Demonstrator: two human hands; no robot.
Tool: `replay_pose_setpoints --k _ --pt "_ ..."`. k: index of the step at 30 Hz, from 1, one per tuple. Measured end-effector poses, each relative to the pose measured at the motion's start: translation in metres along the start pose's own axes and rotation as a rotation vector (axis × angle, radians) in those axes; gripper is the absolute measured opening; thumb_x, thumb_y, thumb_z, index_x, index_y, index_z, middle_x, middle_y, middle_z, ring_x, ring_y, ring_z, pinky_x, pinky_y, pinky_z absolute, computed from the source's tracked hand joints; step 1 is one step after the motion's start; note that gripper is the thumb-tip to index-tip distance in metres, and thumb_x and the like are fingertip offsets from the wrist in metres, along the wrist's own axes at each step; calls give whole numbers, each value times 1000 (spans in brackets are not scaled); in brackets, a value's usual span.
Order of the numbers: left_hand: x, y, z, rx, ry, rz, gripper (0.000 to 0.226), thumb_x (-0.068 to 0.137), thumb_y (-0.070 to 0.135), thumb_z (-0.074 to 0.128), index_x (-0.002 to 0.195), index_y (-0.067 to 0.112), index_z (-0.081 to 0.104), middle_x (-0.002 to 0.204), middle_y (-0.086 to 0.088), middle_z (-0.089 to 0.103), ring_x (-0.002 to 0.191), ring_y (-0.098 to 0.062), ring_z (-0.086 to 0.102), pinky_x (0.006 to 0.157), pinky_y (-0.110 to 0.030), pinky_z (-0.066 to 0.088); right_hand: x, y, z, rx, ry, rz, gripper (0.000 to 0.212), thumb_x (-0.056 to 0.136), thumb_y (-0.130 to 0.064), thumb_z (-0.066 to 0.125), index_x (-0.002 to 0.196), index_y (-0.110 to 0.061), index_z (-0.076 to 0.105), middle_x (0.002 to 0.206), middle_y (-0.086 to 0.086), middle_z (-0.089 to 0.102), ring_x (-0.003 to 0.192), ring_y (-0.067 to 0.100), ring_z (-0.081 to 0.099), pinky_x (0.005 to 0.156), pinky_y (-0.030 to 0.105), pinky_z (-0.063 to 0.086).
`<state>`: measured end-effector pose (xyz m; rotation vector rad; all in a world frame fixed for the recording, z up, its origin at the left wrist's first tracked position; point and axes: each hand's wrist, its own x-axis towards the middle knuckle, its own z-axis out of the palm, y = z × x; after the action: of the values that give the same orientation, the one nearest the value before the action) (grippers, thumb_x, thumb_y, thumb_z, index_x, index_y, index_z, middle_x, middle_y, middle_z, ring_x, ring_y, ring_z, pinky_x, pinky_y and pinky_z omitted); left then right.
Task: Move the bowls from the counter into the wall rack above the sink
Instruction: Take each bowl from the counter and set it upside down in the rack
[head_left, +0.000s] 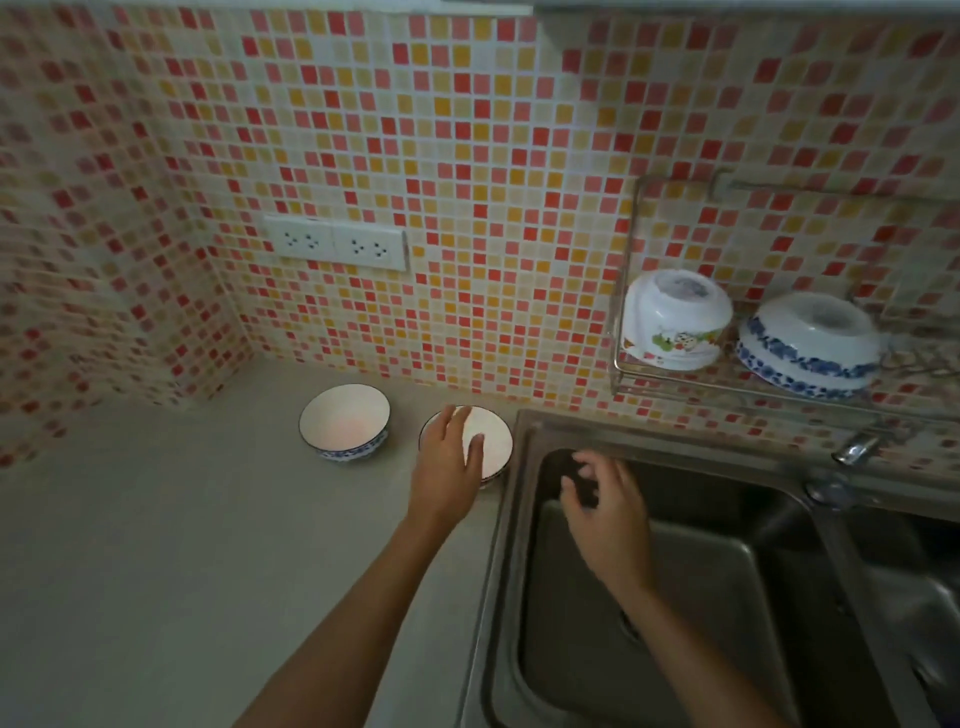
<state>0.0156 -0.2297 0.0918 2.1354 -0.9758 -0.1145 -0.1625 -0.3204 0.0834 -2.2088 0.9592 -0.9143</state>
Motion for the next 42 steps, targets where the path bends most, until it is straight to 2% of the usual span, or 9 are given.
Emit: replay_pose_setpoints --k 3,6,11,23,26,30,36,39,42 --pt "14 -46 -3 -3 -21 -210 47 98 27 44 140 7 36 145 -14 40 132 -31 39 107 -39 32 13 -7 54 -78 -190 259 17 91 -34 62 94 -18 60 81 -1 62 74 16 60 67 35 54" --pt "30 -74 0 31 -107 -338 53 99 29 43 143 3 30 149 -19 34 136 -34 34 109 -41 30 37 -11 93 -227 -377 512 42 93 -52 50 74 -16 57 75 1 60 69 17 57 69 31 48" --pt "50 -93 21 -20 -257 -479 56 99 34 40 143 0 27 147 -22 33 133 -36 37 107 -41 32 60 0 140 -192 -491 751 73 91 -64 42 129 -4 57 129 17 60 116 34 59 92 38 47" --pt "66 -96 43 -118 -397 -632 52 93 2 38 141 2 19 134 -26 48 121 -40 50 99 -42 39 59 -5 158 -143 -496 800 43 95 -29 44 122 0 61 122 22 63 108 38 60 90 37 50" --pt "51 -82 37 -198 -350 -602 46 92 1 36 136 5 26 130 -25 52 115 -40 53 92 -41 43 47 -1 144 -28 -444 829 40 91 -35 43 97 -3 66 92 18 66 84 32 63 76 36 52" --pt "29 -56 27 -316 -224 -461 40 93 8 41 133 7 40 131 -18 55 115 -34 54 95 -39 44 32 -14 99 92 -347 817 31 97 -27 44 74 -9 56 76 11 59 68 26 55 57 27 37" --pt "-10 12 1 -613 -177 -406 54 87 34 38 138 16 37 133 -10 50 115 -35 53 89 -55 53 11 -27 30 133 -256 739 43 70 -53 42 62 -13 56 65 10 58 62 30 57 60 36 44" --pt "-29 34 5 -568 -207 -377 55 86 33 36 138 14 37 133 -14 50 114 -37 53 89 -54 53 -7 -35 -16 157 -271 746 37 89 -35 51 62 -10 56 55 6 57 46 22 55 50 26 43" --pt "-60 58 18 -574 -230 -356 42 97 21 35 138 14 37 125 -7 49 113 -33 52 84 -54 55 -32 -17 -56 276 -309 812 22 91 -35 57 81 -16 54 76 9 64 54 20 60 50 23 45"
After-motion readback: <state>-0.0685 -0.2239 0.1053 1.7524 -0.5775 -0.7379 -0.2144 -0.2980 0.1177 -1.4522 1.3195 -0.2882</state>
